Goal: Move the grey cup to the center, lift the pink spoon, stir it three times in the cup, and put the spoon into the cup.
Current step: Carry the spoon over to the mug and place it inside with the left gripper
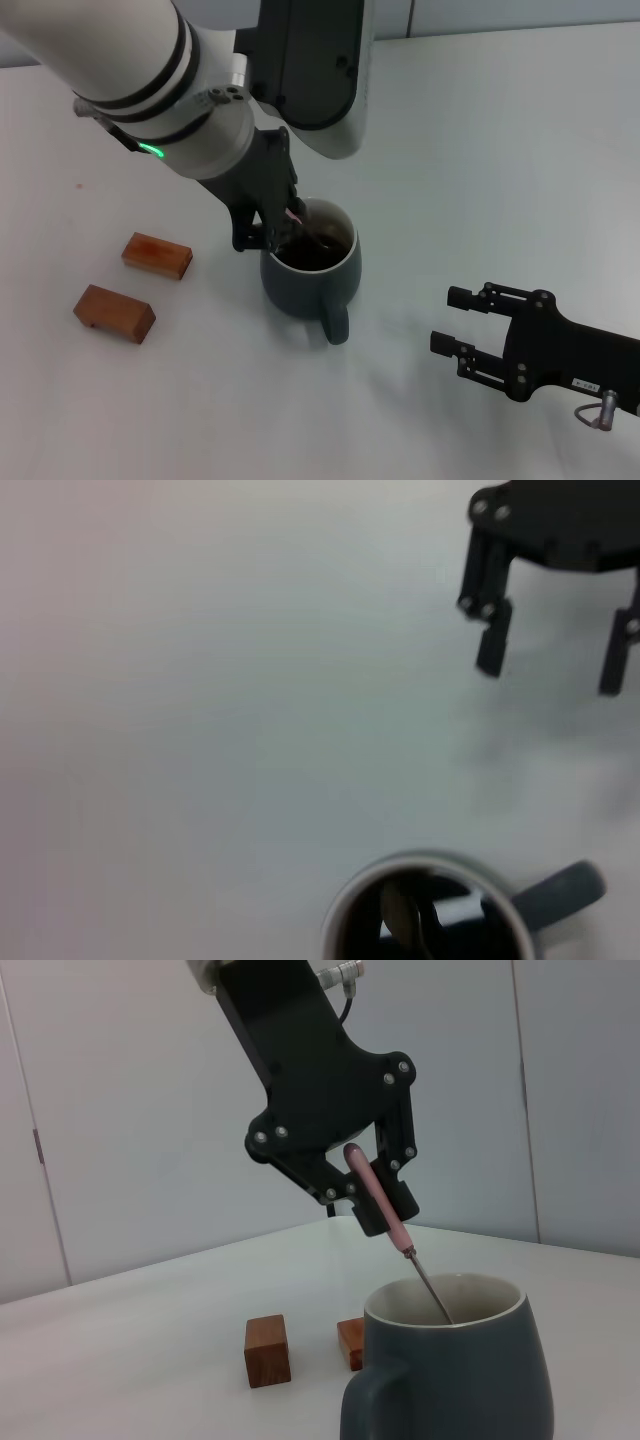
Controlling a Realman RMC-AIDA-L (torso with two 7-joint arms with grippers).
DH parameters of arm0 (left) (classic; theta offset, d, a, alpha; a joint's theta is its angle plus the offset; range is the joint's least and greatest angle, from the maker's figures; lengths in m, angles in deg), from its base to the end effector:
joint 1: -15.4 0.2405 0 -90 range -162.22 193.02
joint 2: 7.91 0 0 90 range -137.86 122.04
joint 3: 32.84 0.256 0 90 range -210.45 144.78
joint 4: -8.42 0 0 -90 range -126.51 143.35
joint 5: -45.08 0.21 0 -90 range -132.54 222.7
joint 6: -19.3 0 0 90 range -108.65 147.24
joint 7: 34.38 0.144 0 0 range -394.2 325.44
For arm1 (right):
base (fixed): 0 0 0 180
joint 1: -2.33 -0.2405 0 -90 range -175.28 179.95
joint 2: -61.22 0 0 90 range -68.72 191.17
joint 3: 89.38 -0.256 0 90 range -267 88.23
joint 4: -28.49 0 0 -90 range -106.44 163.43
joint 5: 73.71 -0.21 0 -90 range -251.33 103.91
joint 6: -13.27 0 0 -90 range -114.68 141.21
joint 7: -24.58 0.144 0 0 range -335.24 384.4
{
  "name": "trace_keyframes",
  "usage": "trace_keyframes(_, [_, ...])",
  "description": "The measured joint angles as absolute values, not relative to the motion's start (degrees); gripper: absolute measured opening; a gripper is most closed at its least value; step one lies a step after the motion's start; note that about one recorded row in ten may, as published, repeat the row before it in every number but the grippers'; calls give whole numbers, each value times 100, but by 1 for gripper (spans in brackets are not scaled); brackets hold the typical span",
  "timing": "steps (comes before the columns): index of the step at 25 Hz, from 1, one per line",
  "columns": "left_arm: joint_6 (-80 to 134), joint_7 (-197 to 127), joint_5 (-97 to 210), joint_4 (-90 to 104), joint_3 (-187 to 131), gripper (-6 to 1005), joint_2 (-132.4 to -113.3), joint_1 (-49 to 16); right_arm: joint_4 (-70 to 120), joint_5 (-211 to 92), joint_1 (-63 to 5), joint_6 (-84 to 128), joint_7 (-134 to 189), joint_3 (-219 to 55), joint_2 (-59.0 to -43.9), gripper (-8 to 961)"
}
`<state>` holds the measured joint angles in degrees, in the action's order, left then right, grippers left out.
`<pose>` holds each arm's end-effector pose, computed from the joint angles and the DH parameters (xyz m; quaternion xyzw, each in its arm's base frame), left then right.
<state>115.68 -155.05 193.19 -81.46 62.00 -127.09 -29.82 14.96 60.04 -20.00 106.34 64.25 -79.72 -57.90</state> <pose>-0.0684 0.3340 -0.0238 -0.9546 0.1364 0.2501 0.0871 0.3191 0.2328 -0.0488 -0.9216 0.1572 0.3012 0.1879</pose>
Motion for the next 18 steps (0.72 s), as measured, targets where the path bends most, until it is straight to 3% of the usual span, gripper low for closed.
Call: trace_keyframes(18, [11775,-15581,19008,-8238,6089,128,-12709,-2938,1496,6026,-2012,10634,6431,-7972,-5778,586])
